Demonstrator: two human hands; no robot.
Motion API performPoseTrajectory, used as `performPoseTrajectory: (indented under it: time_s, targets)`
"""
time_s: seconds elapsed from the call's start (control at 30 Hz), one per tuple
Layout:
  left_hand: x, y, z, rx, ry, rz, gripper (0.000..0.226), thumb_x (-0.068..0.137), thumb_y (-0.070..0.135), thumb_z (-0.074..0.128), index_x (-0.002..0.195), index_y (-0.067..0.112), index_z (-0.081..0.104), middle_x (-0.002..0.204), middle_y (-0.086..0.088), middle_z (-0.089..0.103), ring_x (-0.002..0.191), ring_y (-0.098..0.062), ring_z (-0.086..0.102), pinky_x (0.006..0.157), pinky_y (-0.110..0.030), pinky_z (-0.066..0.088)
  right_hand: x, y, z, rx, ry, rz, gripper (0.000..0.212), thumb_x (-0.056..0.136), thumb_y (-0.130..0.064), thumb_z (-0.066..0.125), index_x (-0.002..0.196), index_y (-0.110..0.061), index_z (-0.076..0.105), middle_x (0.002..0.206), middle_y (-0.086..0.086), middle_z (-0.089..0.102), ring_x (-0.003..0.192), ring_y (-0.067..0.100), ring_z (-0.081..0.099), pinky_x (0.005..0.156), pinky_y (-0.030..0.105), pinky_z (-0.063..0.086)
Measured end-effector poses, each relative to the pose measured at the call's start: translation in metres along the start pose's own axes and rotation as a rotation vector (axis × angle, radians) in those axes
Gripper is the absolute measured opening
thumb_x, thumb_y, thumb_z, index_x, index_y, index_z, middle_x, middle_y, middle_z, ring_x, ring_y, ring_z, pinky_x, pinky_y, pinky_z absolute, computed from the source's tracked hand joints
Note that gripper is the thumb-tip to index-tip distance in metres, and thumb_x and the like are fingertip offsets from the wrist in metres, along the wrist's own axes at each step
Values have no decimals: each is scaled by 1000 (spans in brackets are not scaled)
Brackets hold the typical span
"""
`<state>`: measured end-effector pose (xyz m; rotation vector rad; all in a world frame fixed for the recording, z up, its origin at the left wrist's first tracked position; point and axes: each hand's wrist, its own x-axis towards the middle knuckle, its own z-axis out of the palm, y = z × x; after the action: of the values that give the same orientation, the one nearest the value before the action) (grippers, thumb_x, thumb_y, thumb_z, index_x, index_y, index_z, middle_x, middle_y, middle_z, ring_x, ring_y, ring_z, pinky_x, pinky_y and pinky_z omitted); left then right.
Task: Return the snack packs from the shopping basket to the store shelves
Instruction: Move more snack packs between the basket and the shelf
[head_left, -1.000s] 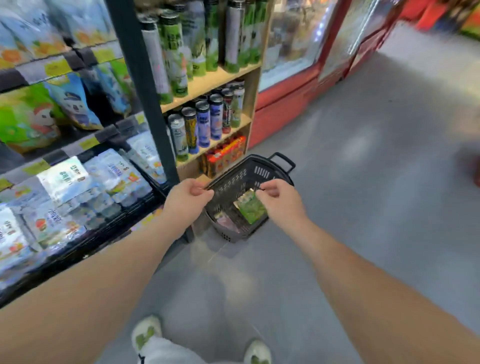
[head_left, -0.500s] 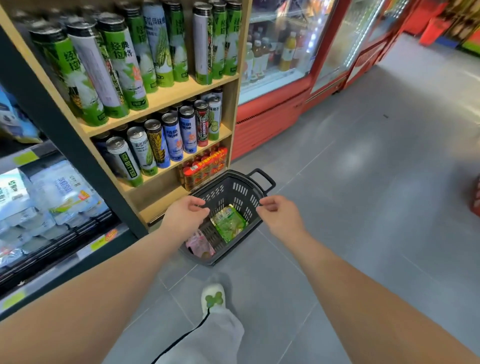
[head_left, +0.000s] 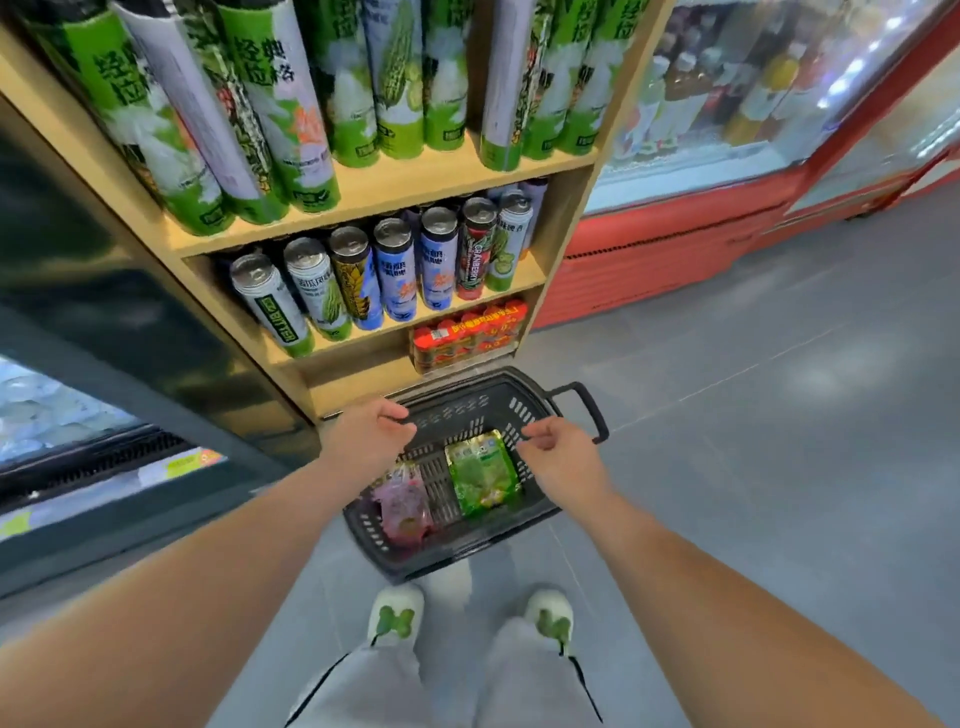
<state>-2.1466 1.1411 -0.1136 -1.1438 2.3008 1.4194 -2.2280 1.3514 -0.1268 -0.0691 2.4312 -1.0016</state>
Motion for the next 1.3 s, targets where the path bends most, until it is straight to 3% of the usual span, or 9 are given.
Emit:
performPoseTrajectory:
  time_s: [0.07, 0.27, 0.37, 0.53, 0.67, 0.8, 1.0, 1.2, 1.3]
  targets:
    - [5, -7, 14, -40, 57, -65, 16, 87, 21, 64, 101, 14, 62, 82, -1, 63, 77, -21, 63, 70, -29, 53, 28, 11, 1, -45, -90, -6, 11, 86, -24, 64, 94, -20, 58, 82, -5, 57, 78, 14, 56, 71, 24, 41]
    - [23, -48, 70, -85, 213, -288, 9, 84, 25, 66, 91, 26, 60, 95, -2, 68, 88, -22, 65, 86, -36, 53, 99, 51, 17, -153, -264, 5, 12, 82, -18, 66, 93, -14, 63, 76, -2, 59, 69, 15, 56, 66, 25, 46]
    - [45, -77, 98, -82, 190, -378, 12, 85, 25, 61, 97, 26, 60, 92, -3, 66, 82, -23, 65, 78, -35, 56, 133, 81, 44, -151, -325, 91, 12, 79, -16, 66, 89, -20, 60, 82, -3, 62, 73, 13, 60, 63, 22, 47]
    - [111, -158, 166, -41, 143, -389, 22, 86, 16, 58, 107, 16, 62, 95, -8, 66, 67, -15, 57, 58, -25, 48, 201, 167, 116, -353, -460, 67, 21, 83, -25, 65, 102, -16, 61, 96, -2, 58, 99, 22, 60, 82, 28, 46]
    - [172, -218, 219, -15, 121, -342, 22, 85, 14, 59, 106, 12, 63, 96, -9, 68, 73, -21, 61, 55, -23, 43, 256, 224, 180, -618, -622, -63, 26, 88, -17, 59, 107, 0, 63, 109, 16, 66, 102, 30, 61, 84, 33, 48]
    - [236, -271, 265, 118, 102, -259, 20, 85, 17, 56, 100, 17, 68, 93, -2, 68, 84, -19, 61, 70, -22, 40, 301, 270, 243, -1026, -838, -290, 36, 90, -26, 56, 121, -7, 60, 120, 13, 61, 108, 30, 58, 91, 35, 49]
    - [290, -312, 304, 190, 52, -150, 24, 88, 26, 60, 109, 15, 64, 106, -6, 70, 96, -21, 63, 80, -24, 47, 325, 327, 313, -1440, -1018, -555, 29, 88, -11, 54, 116, -4, 59, 112, 13, 63, 93, 28, 60, 70, 30, 47]
    - [293, -324, 304, 215, 8, -104, 27, 89, 29, 59, 111, 15, 61, 107, -5, 67, 95, -20, 61, 81, -26, 46, 330, 352, 335, -1609, -1097, -716, 18, 89, -6, 52, 104, -3, 62, 107, 10, 64, 86, 25, 58, 68, 30, 46]
    - [296, -329, 299, 211, 22, -111, 26, 89, 27, 60, 112, 16, 61, 108, -2, 66, 91, -16, 60, 75, -22, 44, 336, 356, 342, -1652, -1116, -796, 18, 90, -6, 53, 103, -3, 64, 107, 10, 66, 92, 27, 63, 76, 35, 54]
